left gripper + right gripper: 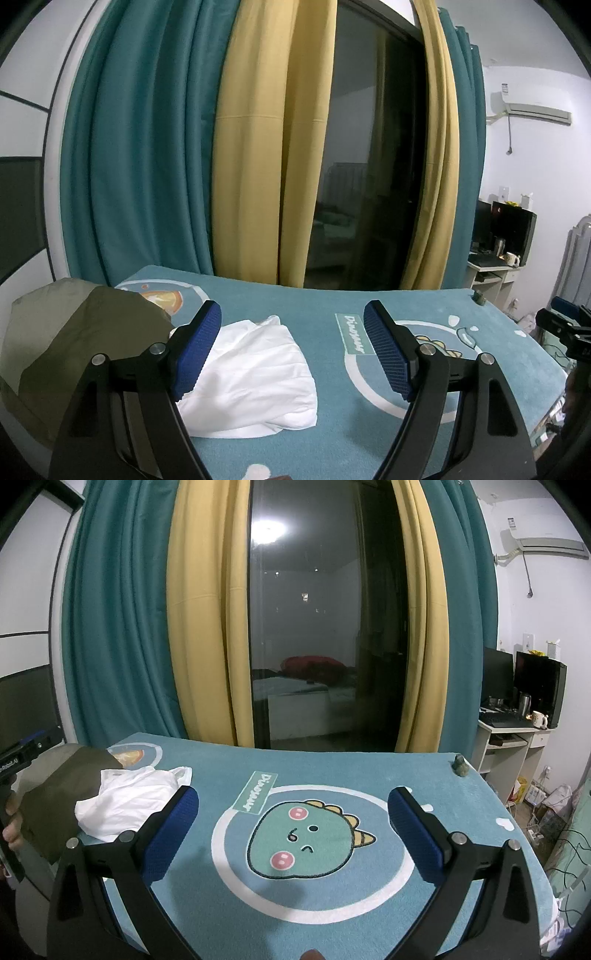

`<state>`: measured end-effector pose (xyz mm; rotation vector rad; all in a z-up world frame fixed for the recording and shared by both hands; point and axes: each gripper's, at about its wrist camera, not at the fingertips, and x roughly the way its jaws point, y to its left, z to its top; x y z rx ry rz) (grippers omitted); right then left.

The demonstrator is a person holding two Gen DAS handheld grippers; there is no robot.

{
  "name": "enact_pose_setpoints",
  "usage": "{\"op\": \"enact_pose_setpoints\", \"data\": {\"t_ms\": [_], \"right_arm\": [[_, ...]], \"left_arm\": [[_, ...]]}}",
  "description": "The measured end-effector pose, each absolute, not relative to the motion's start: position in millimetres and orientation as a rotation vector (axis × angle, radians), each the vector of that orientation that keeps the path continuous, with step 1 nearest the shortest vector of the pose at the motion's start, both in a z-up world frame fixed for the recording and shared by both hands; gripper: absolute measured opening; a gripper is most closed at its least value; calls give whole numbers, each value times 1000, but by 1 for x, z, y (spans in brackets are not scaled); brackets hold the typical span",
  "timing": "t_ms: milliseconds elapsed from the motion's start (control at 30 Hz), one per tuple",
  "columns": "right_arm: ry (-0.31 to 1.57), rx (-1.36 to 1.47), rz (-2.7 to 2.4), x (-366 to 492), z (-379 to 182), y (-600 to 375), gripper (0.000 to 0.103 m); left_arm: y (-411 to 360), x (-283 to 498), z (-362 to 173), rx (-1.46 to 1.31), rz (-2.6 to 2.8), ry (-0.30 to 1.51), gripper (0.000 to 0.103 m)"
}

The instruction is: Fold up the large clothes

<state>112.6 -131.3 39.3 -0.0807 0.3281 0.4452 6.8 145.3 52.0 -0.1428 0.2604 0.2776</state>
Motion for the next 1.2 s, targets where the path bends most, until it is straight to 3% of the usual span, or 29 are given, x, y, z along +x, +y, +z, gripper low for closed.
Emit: {"op": "enact_pose_setpoints", "data": {"t_ms": [1200], "right_arm": [[330,-88,446,109,38,-128,101]], "left_arm": [[145,6,53,-144,279,260,82]]}}
